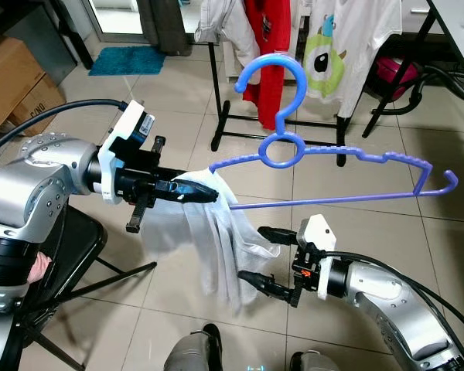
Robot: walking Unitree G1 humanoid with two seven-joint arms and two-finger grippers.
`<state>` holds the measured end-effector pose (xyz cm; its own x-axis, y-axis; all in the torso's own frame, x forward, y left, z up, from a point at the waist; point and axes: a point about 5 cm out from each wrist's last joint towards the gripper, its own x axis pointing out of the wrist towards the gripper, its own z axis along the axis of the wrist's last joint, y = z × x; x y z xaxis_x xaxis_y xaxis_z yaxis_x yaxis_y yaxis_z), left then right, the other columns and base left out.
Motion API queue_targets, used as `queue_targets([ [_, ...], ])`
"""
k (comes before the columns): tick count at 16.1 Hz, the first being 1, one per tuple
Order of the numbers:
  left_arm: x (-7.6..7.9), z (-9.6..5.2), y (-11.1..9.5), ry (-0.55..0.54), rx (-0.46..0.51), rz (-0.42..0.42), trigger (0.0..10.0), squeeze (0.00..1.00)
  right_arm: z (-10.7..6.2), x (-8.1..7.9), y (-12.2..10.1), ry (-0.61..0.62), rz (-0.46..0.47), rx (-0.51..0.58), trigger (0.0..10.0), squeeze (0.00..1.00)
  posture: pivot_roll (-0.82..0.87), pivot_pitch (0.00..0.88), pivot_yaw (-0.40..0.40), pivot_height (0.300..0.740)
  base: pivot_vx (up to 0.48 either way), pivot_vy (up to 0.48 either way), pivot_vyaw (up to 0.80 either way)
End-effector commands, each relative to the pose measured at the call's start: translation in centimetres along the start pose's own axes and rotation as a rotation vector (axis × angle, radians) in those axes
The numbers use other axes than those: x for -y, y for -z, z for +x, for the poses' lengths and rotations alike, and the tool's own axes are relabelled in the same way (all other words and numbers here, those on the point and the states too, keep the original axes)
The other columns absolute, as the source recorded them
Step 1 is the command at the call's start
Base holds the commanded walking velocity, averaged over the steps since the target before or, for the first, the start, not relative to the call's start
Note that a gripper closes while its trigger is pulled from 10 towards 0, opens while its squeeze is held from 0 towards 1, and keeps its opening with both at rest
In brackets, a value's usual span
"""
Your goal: Hang hanger
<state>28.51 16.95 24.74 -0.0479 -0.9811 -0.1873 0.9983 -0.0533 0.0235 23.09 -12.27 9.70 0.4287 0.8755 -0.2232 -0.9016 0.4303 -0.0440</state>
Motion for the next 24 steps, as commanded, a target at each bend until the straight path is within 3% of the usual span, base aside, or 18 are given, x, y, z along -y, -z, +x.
queue_targets([
  [1,0.0,-0.5,-0.9,-0.007,-0.023,0.033,0.0,0.00,-0.3,0.6,-0.2,0.047,-0.010,0.016,10.0,0.00,0.07,0.179,0.118,0.740,0.000,0.000,0.00],
  [3,0.0,-0.6,-1.0,-0.004,-0.025,0.032,0.0,0.00,-0.6,1.5,-0.4,0.125,0.023,0.056,10.0,0.00,0.07,0.178,0.119,0.740,0.000,0.000,0.00],
  [6,0.0,-0.5,-1.0,0.001,-0.025,0.030,0.0,0.00,-1.2,1.6,-0.7,0.138,0.028,0.084,10.0,0.00,0.07,0.178,0.122,0.740,0.000,0.000,0.00],
  [12,0.0,-0.7,-1.2,0.006,-0.029,0.032,0.0,0.00,-1.7,0.2,0.3,0.022,0.036,0.027,10.0,0.00,0.08,0.175,0.124,0.740,0.000,0.000,0.00],
  [24,-0.1,-0.5,-1.2,0.021,-0.028,0.037,0.0,0.00,0.9,0.4,0.7,-0.015,-0.048,-0.017,10.0,0.00,0.08,0.169,0.121,0.740,0.000,0.000,0.00],
])
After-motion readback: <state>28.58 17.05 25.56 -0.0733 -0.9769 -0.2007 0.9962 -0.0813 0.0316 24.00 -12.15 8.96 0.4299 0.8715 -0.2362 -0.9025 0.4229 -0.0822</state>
